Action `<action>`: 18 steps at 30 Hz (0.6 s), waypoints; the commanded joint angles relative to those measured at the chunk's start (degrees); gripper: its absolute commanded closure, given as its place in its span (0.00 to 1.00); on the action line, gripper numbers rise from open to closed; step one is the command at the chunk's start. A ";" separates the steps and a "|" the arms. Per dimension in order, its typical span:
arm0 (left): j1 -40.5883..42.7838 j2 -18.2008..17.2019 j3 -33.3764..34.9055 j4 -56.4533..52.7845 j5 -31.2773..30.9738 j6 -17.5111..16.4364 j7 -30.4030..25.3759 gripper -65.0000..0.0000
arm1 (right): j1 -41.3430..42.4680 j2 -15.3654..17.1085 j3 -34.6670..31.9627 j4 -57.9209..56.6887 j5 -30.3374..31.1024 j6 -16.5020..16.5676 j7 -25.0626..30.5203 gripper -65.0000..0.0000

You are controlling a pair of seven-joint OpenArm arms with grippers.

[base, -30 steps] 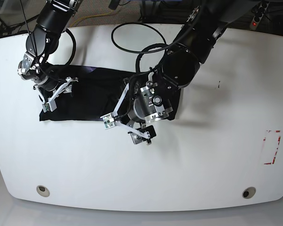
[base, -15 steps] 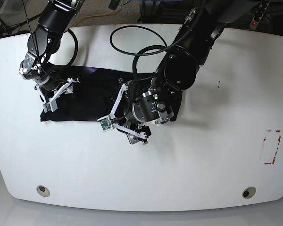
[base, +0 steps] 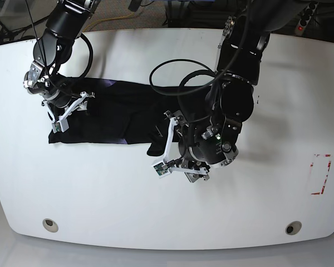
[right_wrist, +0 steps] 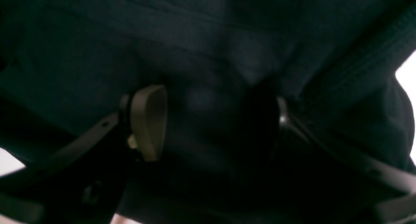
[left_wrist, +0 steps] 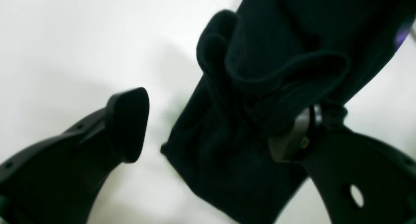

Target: Fold the T-shirt properly

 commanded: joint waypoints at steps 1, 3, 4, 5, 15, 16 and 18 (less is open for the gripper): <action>-1.13 1.17 -0.33 -0.24 -0.68 -0.38 0.06 0.20 | 0.42 0.43 -0.10 0.33 -0.37 -0.03 -1.57 0.40; -1.04 1.08 -1.12 -0.85 -1.47 -0.52 0.15 0.20 | 0.51 0.43 -0.10 0.33 -0.37 -0.03 -1.57 0.40; -1.04 1.08 -1.56 -1.38 -2.35 -0.52 0.15 0.20 | 0.51 0.43 -0.19 0.33 -0.37 -0.03 -1.57 0.40; -1.04 1.08 -1.91 -2.35 -3.67 -0.52 0.32 0.20 | 0.51 0.43 -0.19 0.33 -0.37 -0.03 -1.57 0.40; -1.65 -0.50 -12.99 -13.07 -25.39 -0.52 1.82 0.20 | 0.33 0.34 -0.19 0.33 -0.37 -0.03 -1.57 0.40; -1.65 -0.76 -12.99 -13.25 -27.85 -0.52 1.82 0.20 | 0.33 0.34 -0.19 0.33 -0.37 -0.03 -1.57 0.40; -1.65 -1.91 -12.90 -13.34 -32.86 -0.52 1.91 0.20 | 0.24 0.34 -0.19 0.33 -0.37 -0.03 -1.57 0.40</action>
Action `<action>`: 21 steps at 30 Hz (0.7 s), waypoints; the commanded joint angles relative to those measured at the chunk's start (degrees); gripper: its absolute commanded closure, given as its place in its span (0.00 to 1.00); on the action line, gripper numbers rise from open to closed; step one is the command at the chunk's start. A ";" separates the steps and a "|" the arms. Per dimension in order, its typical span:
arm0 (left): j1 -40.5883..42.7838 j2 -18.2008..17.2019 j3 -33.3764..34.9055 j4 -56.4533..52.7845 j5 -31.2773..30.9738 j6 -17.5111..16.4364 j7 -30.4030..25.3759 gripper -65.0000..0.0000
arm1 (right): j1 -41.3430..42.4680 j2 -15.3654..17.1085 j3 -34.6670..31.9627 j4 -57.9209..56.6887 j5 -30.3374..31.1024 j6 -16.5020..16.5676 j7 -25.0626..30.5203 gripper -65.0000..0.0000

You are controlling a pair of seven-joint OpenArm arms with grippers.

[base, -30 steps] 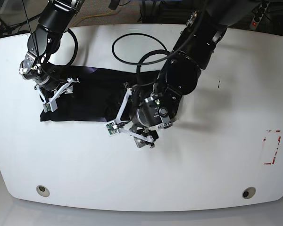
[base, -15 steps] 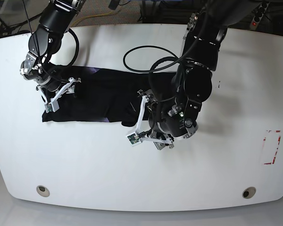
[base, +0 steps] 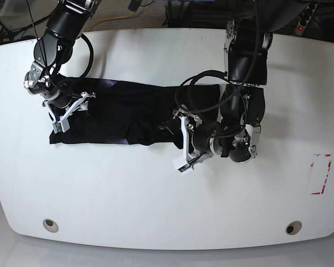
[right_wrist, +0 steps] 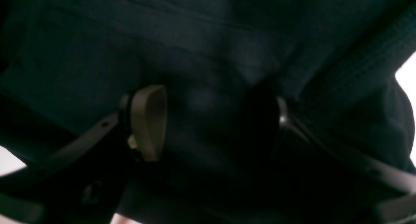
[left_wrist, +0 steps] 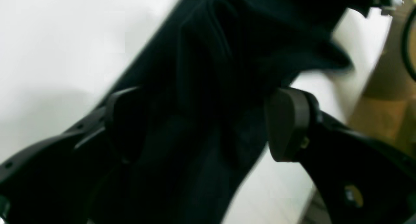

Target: Fold the T-shirt properly

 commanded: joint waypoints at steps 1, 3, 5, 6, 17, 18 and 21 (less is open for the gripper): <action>-1.83 -0.33 0.74 0.87 -6.55 -0.25 -1.02 0.20 | 0.18 0.41 -0.08 0.33 -0.48 -0.07 -1.57 0.40; -1.74 -0.68 3.38 0.96 -9.81 -0.25 0.56 0.20 | 0.09 0.41 -0.08 0.33 -0.48 -0.07 -1.57 0.40; -1.56 -0.77 6.19 1.05 -11.83 -0.25 0.69 0.20 | 0.09 0.41 -0.08 0.33 -0.48 -0.07 -1.57 0.40; -1.56 -0.77 7.42 1.13 -12.09 -0.25 0.69 0.20 | 0.09 0.41 -0.08 0.33 -0.48 -0.07 -1.57 0.40; -2.79 -0.77 10.76 7.82 3.47 1.46 -5.86 0.21 | 0.26 0.41 -0.08 0.33 -0.48 -0.07 -1.57 0.40; -2.71 -0.77 11.29 9.49 4.70 2.43 -6.74 0.21 | 0.26 0.41 -0.08 0.33 -0.48 -0.07 -1.57 0.40; -0.86 -1.30 16.04 17.75 7.43 3.40 -8.41 0.21 | 0.26 0.41 -0.08 0.33 -0.48 -0.07 -1.57 0.40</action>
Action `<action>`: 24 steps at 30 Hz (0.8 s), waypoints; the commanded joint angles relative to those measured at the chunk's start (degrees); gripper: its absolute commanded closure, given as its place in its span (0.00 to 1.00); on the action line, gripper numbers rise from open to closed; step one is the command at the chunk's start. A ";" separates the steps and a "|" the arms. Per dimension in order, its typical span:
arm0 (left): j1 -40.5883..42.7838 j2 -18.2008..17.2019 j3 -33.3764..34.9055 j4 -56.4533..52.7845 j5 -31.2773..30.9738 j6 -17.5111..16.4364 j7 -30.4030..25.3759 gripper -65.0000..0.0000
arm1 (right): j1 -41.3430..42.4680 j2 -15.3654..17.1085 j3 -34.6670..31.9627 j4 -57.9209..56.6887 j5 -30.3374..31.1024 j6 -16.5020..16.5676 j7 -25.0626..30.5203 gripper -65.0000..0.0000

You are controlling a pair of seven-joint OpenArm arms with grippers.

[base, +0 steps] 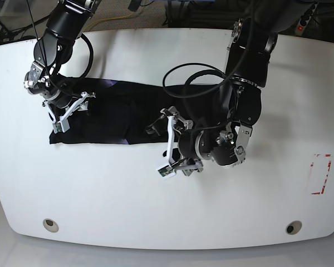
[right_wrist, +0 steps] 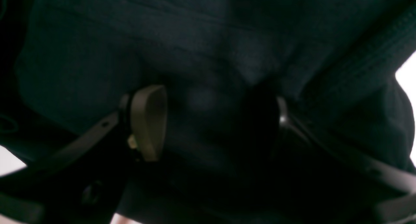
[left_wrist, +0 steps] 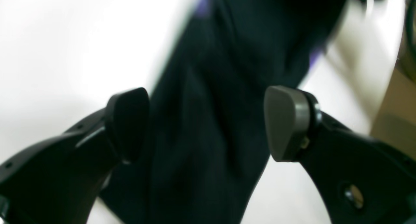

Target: Fold the T-shirt properly

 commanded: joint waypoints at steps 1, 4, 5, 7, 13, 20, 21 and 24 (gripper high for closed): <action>-0.34 -0.17 3.85 7.64 -0.05 -1.33 -1.17 0.21 | 0.22 0.43 -0.08 0.31 -0.46 -0.07 -1.55 0.40; 0.02 -1.05 6.40 14.59 0.92 -3.09 -1.35 0.21 | 0.22 0.43 -0.08 0.31 -0.46 -0.07 -1.55 0.40; 0.19 -1.22 6.93 16.08 1.80 -3.35 -1.35 0.21 | 0.22 0.43 -0.08 0.31 -0.46 -0.07 -1.55 0.40; 1.42 -1.84 7.10 17.40 4.52 -3.26 -1.35 0.21 | 0.31 0.34 -0.08 0.31 -0.46 -0.07 -1.55 0.40; 4.24 -4.21 5.52 17.75 15.78 -3.26 -1.70 0.21 | 0.48 0.34 0.01 0.31 -0.46 -0.07 -1.55 0.40; 8.10 -9.84 11.50 16.96 21.14 -3.35 -8.38 0.35 | 0.57 0.34 0.01 0.31 -0.20 -0.07 -1.55 0.40; 8.37 -10.36 12.99 16.35 22.54 -3.26 -8.82 0.40 | 0.57 0.34 0.01 0.31 -0.20 -0.07 -1.55 0.40; 8.37 -10.36 16.16 12.30 27.03 -3.35 -9.35 0.43 | 0.40 0.34 0.01 0.31 -0.20 -0.07 -1.55 0.40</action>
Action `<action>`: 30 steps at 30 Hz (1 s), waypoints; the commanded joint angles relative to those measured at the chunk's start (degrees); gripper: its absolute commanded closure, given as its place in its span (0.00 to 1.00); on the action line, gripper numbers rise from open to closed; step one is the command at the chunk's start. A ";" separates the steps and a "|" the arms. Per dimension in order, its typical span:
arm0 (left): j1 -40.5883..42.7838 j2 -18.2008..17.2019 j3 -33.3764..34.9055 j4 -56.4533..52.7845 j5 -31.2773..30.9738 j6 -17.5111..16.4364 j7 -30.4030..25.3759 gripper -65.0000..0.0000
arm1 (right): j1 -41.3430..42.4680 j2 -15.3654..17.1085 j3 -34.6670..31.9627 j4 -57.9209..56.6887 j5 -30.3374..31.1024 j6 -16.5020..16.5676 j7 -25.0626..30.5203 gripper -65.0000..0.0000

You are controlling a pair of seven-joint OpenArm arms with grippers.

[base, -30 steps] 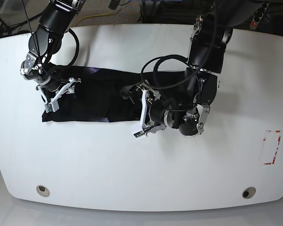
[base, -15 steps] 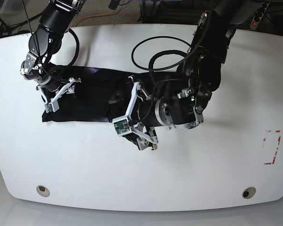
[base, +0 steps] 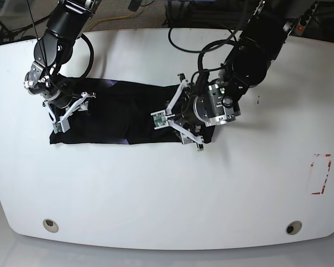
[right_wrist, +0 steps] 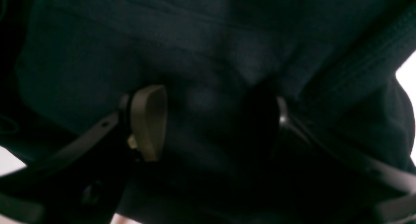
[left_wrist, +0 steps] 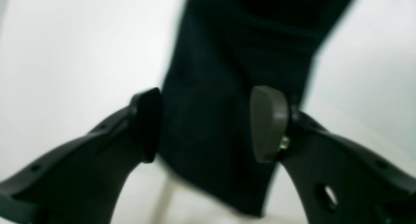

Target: Fold the T-shirt properly

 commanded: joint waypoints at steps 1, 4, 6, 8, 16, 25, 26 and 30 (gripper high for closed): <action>-1.49 0.28 1.19 -2.79 2.88 0.01 -1.44 0.43 | 0.29 0.34 -0.01 0.33 -0.29 -0.07 -1.55 0.40; -1.58 0.54 1.89 -6.39 2.53 -0.08 -4.43 0.43 | 0.20 0.34 -0.01 0.33 -0.37 -0.07 -1.55 0.40; -1.84 2.21 2.33 -8.85 2.26 -0.08 -7.07 0.43 | 0.11 0.34 -0.01 0.33 -0.29 -0.07 -1.55 0.40; -2.37 4.41 3.12 -13.25 2.35 -0.08 -9.53 0.44 | 0.11 0.34 -0.01 0.33 -0.20 -0.07 -1.55 0.40; -7.03 12.15 4.53 -20.46 2.00 -0.16 -12.96 0.44 | 0.11 0.34 -0.01 0.33 -0.46 -0.07 -1.55 0.40; -9.23 14.87 4.18 -18.43 2.09 0.28 -16.74 0.43 | 0.11 0.34 -0.01 0.33 -0.55 -0.07 -1.55 0.40; -9.14 14.79 3.65 -17.55 2.09 0.28 -16.56 0.43 | 0.11 0.34 -0.01 0.33 -0.55 -0.07 -1.55 0.40; -8.70 13.12 -0.83 -15.44 2.18 0.28 -14.80 0.43 | 0.11 0.34 -0.01 0.33 -0.29 -0.07 -1.55 0.40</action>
